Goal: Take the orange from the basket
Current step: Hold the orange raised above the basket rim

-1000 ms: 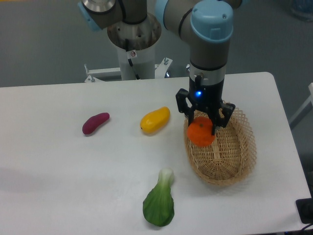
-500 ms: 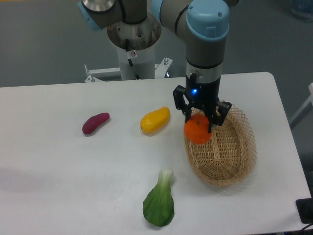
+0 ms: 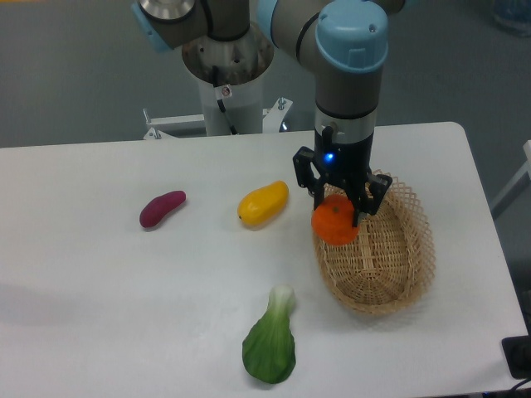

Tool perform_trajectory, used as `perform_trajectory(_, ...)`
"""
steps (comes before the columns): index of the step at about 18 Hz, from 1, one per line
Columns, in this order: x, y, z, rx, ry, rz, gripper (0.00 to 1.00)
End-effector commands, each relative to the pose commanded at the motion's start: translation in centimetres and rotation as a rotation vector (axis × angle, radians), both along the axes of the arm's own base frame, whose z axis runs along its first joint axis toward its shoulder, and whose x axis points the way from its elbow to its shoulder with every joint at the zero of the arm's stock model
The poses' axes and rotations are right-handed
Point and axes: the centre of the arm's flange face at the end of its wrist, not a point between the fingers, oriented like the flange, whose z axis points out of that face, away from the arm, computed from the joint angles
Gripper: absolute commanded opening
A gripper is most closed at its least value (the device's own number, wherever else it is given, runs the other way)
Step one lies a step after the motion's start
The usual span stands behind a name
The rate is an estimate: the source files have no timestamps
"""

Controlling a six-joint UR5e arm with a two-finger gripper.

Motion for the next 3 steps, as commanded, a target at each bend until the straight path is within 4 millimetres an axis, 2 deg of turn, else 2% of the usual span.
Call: perform_trajectory(3, 0.03, 0.03, 0.25, 0.006, 0.001, -0.001, 0.66)
